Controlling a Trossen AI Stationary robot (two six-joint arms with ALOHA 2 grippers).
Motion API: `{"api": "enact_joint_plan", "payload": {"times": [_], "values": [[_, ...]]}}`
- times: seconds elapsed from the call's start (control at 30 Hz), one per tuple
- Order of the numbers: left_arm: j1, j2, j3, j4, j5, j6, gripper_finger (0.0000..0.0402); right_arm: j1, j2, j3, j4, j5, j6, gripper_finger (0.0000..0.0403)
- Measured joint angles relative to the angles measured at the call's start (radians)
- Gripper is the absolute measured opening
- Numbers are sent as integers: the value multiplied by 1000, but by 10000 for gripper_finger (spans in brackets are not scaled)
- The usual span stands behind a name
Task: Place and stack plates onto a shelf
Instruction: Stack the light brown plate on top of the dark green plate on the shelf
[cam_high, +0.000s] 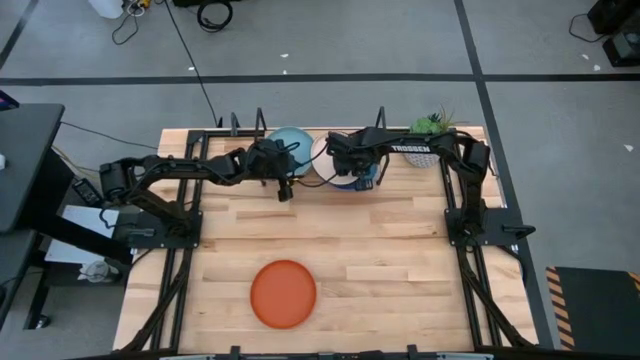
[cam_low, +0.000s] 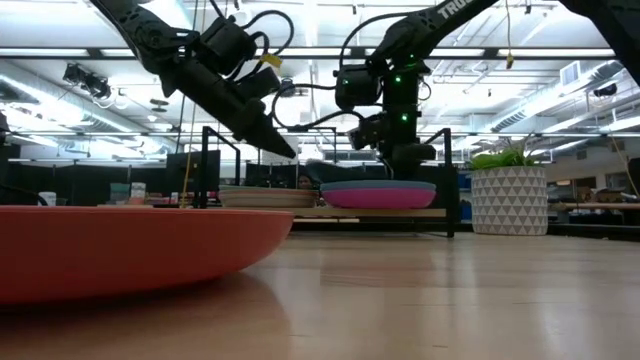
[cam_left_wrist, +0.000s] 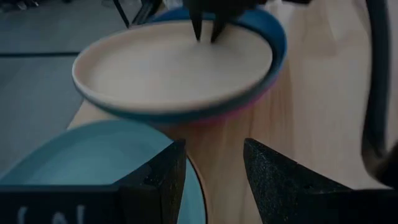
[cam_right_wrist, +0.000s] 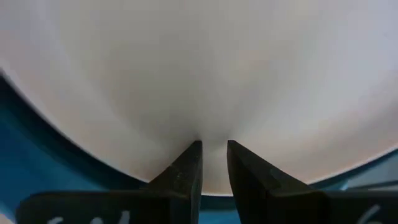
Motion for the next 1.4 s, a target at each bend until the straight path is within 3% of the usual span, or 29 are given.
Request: {"api": "enact_joint_plan", "payload": {"times": [0.27, 0.63, 0.97, 1.23, 1.4], "values": [[8, 18, 0, 41, -39, 9, 169, -9, 0, 0, 76, -78, -6, 79], [37, 98, 1, 104, -68, 7, 169, -4, 0, 0, 87, -85, -17, 77], [27, 87, 1, 164, -160, 187, 169, 2, -32, 0, 79, -131, -32, 77], [30, 97, 1, 162, -105, 169, 169, -9, -42, 0, 106, -157, -52, 77], [26, 97, 1, 161, -106, 153, 169, -10, -51, 0, 24, -38, -73, 77]]}}
